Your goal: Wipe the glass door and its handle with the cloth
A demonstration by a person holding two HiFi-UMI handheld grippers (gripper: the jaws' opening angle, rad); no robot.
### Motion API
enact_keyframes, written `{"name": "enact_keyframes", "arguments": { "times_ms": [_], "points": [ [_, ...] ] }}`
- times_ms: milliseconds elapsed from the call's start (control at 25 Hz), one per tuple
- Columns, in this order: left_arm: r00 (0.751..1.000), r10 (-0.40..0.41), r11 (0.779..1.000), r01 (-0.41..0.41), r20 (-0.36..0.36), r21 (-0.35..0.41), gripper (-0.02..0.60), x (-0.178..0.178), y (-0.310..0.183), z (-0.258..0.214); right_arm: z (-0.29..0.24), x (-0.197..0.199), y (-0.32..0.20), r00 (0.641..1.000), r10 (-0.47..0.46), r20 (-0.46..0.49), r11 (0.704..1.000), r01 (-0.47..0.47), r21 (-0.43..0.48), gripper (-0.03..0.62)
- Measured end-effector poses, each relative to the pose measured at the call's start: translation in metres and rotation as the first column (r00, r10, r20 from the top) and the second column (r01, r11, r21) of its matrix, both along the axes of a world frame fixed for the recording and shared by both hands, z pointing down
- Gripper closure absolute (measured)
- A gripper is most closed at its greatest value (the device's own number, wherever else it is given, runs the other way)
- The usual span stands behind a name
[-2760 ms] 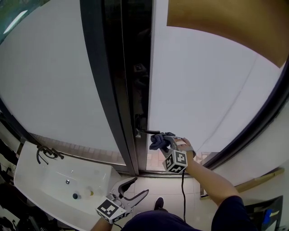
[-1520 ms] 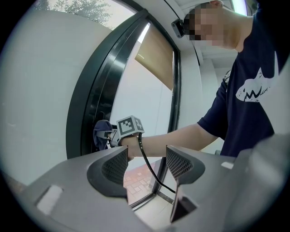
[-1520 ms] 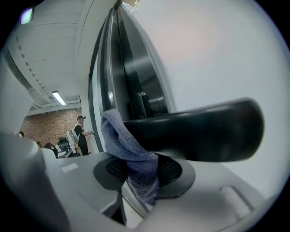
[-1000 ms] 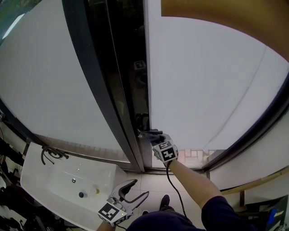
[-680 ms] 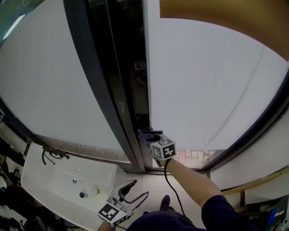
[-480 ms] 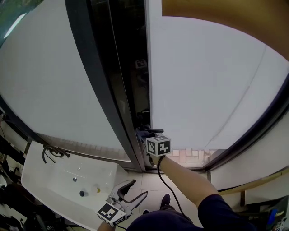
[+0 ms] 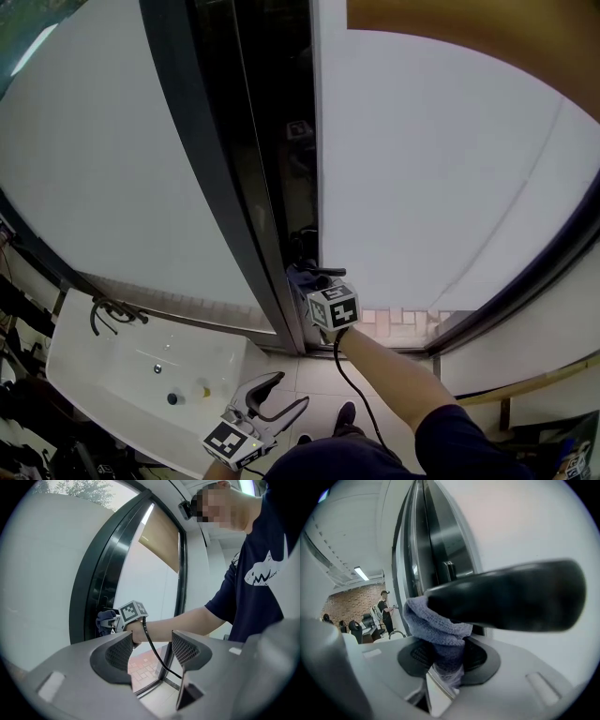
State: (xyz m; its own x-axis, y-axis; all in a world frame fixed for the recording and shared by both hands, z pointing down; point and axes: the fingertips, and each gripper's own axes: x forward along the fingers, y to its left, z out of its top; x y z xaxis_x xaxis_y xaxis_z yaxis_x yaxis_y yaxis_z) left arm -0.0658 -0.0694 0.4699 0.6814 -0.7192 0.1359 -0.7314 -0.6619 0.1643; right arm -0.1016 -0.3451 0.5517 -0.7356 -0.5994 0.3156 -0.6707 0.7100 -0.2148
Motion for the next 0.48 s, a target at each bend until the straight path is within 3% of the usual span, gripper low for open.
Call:
{"name": "enact_keyframes", "arguments": {
  "times_ms": [240,360,480],
  "points": [
    [1.000,-0.013,1.000,0.013,-0.008,0.001,0.321,-0.005,-0.002,-0.001,0.010,0.022,-0.007,0.998,0.065,0.023,0.998,-0.065,-0.025,0.461],
    [1.000,-0.015,1.000,0.015,0.005,-0.009,0.321,-0.007,-0.003,0.002,0.033,0.041,-0.012,0.994,0.110,-0.019,0.991,-0.111,-0.074,0.461],
    [1.000,-0.016,1.000,0.016,0.010,-0.019,0.321,-0.008,-0.004,0.005,0.072,0.049,-0.003,0.993,0.089,-0.080,0.984,-0.100,-0.149,0.461]
  ]
}}
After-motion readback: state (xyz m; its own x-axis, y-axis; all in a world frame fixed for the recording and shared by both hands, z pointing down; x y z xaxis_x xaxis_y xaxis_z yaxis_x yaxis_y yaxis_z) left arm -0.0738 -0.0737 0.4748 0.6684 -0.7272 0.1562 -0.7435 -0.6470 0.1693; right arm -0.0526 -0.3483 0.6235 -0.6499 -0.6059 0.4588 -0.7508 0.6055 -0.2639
